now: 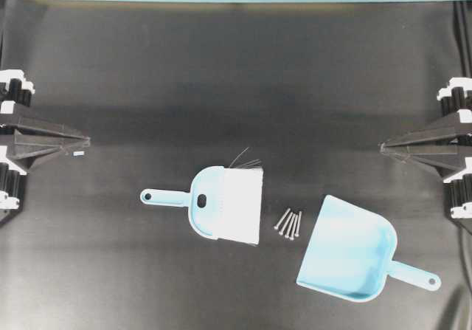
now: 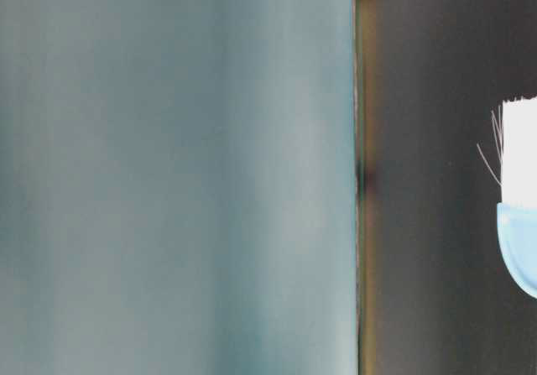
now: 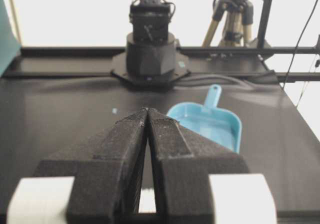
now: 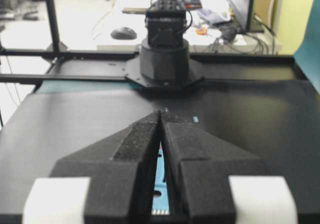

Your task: Hold the dustpan with a person, while the left arm uses a hand brush to gather the screws into the dustpan.

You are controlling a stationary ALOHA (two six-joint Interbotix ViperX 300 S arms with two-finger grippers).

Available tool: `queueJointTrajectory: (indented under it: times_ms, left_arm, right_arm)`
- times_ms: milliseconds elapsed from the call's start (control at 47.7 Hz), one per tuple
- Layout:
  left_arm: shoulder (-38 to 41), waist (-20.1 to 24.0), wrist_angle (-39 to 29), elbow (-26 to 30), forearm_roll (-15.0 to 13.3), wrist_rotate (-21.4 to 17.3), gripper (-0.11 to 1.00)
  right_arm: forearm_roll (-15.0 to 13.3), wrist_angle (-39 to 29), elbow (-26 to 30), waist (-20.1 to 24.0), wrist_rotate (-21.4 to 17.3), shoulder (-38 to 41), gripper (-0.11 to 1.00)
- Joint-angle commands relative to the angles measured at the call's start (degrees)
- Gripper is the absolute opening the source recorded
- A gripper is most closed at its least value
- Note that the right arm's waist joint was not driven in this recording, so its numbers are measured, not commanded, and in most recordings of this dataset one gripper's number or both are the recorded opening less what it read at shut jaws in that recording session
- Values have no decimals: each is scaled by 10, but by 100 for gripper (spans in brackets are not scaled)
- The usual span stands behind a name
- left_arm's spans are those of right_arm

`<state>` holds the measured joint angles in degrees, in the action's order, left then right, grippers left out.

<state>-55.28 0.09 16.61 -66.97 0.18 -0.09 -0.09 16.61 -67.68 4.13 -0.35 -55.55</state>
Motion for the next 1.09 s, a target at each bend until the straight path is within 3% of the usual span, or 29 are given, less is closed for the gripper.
queueJointTrajectory:
  times_ms: [0, 105, 378, 713, 860, 1070]
  left_arm:
    - [-5, -13, -12, 5, 25, 12, 5]
    - [-19, -27, -48, 6, 25, 32, 0]
    - [-37, -27, -150, 9, 25, 47, 0]
    - [-21, -18, -160, 1, 25, 50, 0]
    - [-21, -18, -161, 0, 25, 52, 0]
    - [-20, -18, -160, -9, 25, 52, 0]
  right_arm:
    - [0, 2, 8, 0, 6, -4, 4]
    - [0, -41, 7, 0, 8, -45, 0]
    - [-1, -270, 0, 0, -1, -184, -1]
    - [0, -447, -39, 0, -2, -230, -1]
    - [3, -447, -56, 0, -18, -242, -1]
    - [3, -332, -104, 0, -29, -287, -1]
